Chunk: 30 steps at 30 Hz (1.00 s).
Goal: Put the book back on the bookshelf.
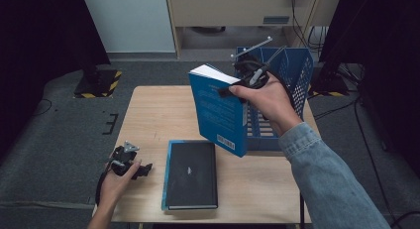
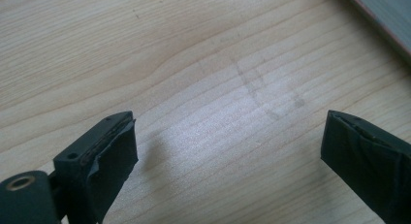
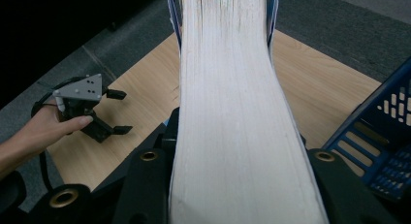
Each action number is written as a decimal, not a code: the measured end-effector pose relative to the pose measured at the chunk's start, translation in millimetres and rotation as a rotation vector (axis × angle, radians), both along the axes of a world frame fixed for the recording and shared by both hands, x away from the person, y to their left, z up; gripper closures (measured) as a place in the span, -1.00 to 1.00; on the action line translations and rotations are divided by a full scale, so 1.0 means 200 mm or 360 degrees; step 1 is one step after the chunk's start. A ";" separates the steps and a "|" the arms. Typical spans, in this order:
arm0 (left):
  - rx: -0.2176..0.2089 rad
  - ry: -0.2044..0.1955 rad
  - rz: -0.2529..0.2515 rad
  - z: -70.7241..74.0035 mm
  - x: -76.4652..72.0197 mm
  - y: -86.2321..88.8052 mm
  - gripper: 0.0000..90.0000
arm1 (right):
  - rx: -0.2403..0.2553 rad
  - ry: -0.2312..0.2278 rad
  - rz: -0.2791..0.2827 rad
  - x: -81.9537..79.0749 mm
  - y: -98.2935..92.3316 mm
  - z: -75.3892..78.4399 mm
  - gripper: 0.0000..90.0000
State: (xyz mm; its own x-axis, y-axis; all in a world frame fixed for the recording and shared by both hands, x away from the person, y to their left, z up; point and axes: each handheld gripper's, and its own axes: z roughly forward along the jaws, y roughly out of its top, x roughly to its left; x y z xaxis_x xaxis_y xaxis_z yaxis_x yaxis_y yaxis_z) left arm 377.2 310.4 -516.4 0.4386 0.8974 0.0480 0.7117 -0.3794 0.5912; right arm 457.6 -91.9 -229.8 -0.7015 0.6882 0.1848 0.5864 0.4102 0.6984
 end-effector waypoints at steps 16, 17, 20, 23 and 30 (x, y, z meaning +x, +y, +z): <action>-0.0026 0.0024 0.0032 -0.03 -0.01 -0.01 -0.92 | 0.0023 -0.0026 -0.0111 -0.04 -0.21 0.06 0.34; -0.0025 0.0024 0.0035 -0.03 -0.01 -0.01 -0.93 | 0.0020 -0.0029 -0.0119 -0.04 -0.22 0.06 0.34; -0.0028 0.0020 0.0038 -0.03 -0.01 -0.02 -0.92 | 0.0019 -0.0025 -0.0143 -0.05 -0.26 0.06 0.34; -0.0031 0.0021 0.0031 -0.03 -0.01 -0.02 -0.92 | 0.0022 -0.0023 -0.0154 -0.05 -0.29 0.06 0.34; -0.0065 0.0014 0.0019 -0.05 -0.01 -0.03 -0.97 | 0.0028 -0.0020 -0.0203 -0.06 -0.36 0.06 0.34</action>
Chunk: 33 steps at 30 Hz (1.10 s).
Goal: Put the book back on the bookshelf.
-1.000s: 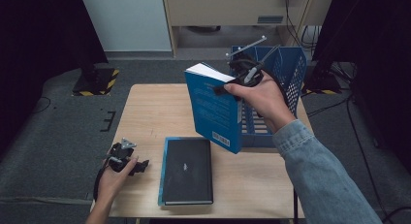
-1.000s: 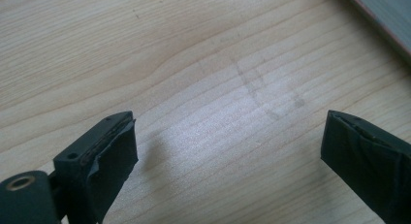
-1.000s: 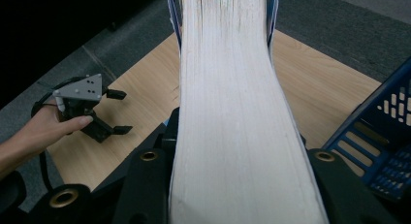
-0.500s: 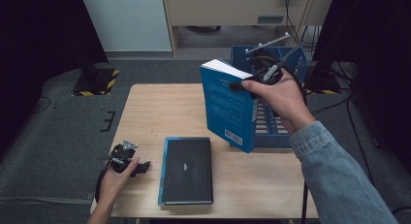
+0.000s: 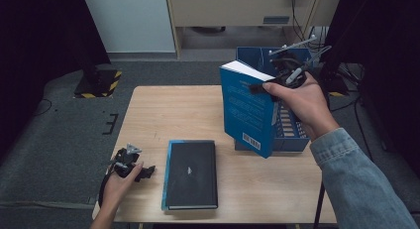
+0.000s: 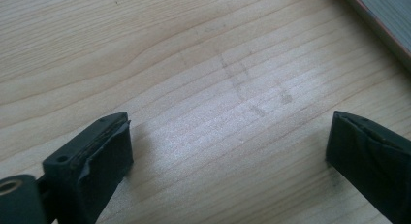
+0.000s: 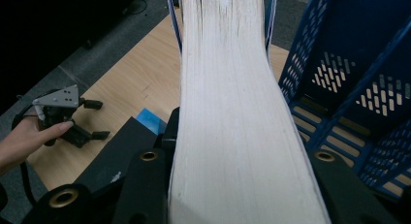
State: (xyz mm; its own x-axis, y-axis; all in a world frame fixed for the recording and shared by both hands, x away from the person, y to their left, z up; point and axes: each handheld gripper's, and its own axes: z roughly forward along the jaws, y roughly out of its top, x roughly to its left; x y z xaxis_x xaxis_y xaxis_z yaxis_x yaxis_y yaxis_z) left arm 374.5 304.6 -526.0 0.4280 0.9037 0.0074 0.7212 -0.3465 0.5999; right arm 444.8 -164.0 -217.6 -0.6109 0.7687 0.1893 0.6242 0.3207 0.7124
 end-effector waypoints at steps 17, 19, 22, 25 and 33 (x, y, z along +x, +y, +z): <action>-0.0040 -0.0067 0.0013 -0.02 -0.01 -0.02 -1.00 | 0.0003 0.0012 -0.0126 0.03 -0.11 0.03 0.34; -0.0039 -0.0070 0.0013 -0.02 -0.01 -0.02 -1.00 | 0.0004 0.0017 -0.0150 0.04 -0.11 0.02 0.34; -0.0044 -0.0077 0.0017 -0.02 -0.01 -0.02 -1.00 | 0.0009 0.0020 -0.0193 0.06 -0.13 0.02 0.34; -0.0049 -0.0086 0.0011 -0.03 -0.01 -0.03 -1.00 | -0.0001 0.0016 -0.0238 0.08 -0.14 0.01 0.34; -0.0056 -0.0100 0.0007 -0.03 -0.01 -0.03 -1.00 | 0.0031 -0.0019 -0.0344 0.11 -0.16 -0.01 0.33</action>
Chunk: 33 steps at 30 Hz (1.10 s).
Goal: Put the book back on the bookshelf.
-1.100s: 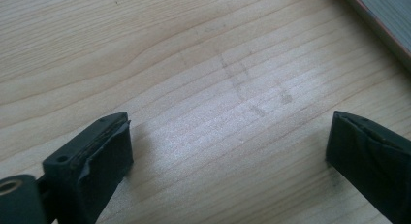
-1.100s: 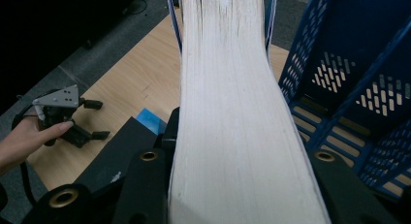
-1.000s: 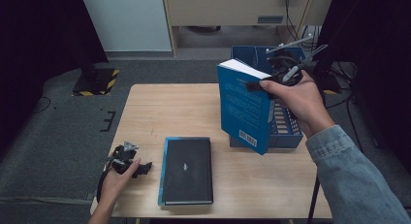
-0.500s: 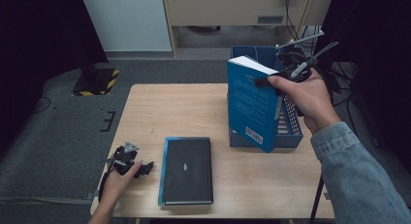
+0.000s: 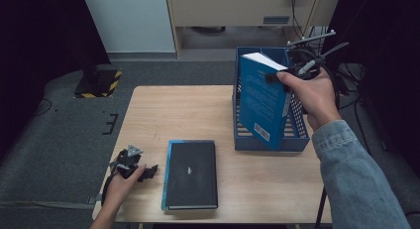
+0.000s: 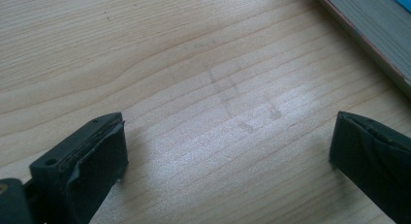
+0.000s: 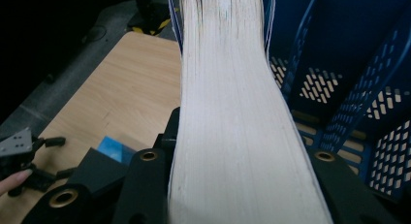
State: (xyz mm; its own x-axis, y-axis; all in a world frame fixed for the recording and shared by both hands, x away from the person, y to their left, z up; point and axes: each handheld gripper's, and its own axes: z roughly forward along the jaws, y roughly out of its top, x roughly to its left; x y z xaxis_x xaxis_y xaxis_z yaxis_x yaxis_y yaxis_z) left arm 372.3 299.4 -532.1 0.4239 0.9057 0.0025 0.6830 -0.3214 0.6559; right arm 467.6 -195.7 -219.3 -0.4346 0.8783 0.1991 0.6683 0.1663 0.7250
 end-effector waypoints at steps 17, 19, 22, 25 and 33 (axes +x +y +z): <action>-0.0003 -0.0006 -0.0012 0.00 0.00 0.00 -1.00 | 0.0041 0.0005 -0.0109 0.08 0.03 -0.06 0.33; -0.0003 -0.0007 -0.0014 0.00 0.00 0.00 -1.00 | 0.0044 0.0013 -0.0112 0.10 0.05 -0.07 0.33; -0.0003 -0.0007 -0.0017 0.00 0.00 0.00 -1.00 | 0.0036 0.0018 -0.0117 0.11 0.05 -0.07 0.33; -0.0004 -0.0007 -0.0020 0.00 0.00 0.00 -1.00 | 0.0032 0.0024 -0.0135 0.13 0.05 -0.08 0.33; -0.0005 -0.0010 -0.0021 0.00 0.00 0.00 -1.00 | 0.0009 0.0011 -0.0180 0.17 0.06 -0.08 0.33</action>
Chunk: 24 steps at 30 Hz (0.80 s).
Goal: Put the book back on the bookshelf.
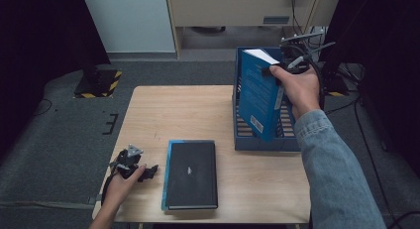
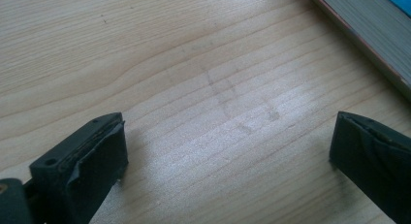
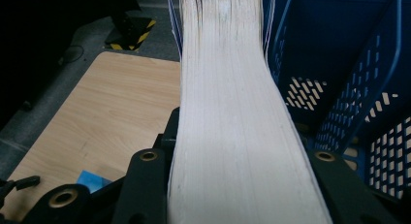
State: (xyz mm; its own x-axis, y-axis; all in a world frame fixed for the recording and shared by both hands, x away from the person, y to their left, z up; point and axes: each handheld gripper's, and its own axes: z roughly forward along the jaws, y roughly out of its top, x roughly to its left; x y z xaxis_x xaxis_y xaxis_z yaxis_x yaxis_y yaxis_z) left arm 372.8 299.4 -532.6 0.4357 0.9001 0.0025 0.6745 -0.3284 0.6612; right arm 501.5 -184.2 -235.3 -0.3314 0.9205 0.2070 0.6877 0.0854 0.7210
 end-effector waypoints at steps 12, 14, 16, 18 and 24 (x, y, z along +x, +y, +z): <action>0.0003 0.0004 -0.0015 0.00 0.00 0.00 -1.00 | 0.0010 -0.0047 -0.0067 0.04 0.06 -0.01 0.33; 0.0002 0.0005 -0.0016 0.00 0.00 0.00 -1.00 | 0.0003 -0.0051 -0.0070 0.05 0.06 -0.01 0.33; 0.0004 0.0009 -0.0020 0.00 0.00 0.00 -1.00 | 0.0001 -0.0038 -0.0080 0.05 0.06 -0.01 0.33; 0.0004 0.0008 -0.0021 0.00 0.00 0.00 -1.00 | 0.0002 -0.0037 -0.0091 0.06 0.06 -0.01 0.33; 0.0003 0.0009 -0.0024 0.00 0.00 0.00 -1.00 | 0.0001 -0.0053 -0.0119 0.09 0.08 -0.04 0.33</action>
State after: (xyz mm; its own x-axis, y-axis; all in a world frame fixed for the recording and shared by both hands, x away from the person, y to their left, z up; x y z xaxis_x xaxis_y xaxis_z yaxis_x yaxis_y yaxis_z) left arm 372.1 299.5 -532.2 0.4495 0.8933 0.0018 0.6731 -0.3400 0.6568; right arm 519.8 -167.4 -244.0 -0.2682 0.9428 0.1978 0.6676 0.0339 0.7437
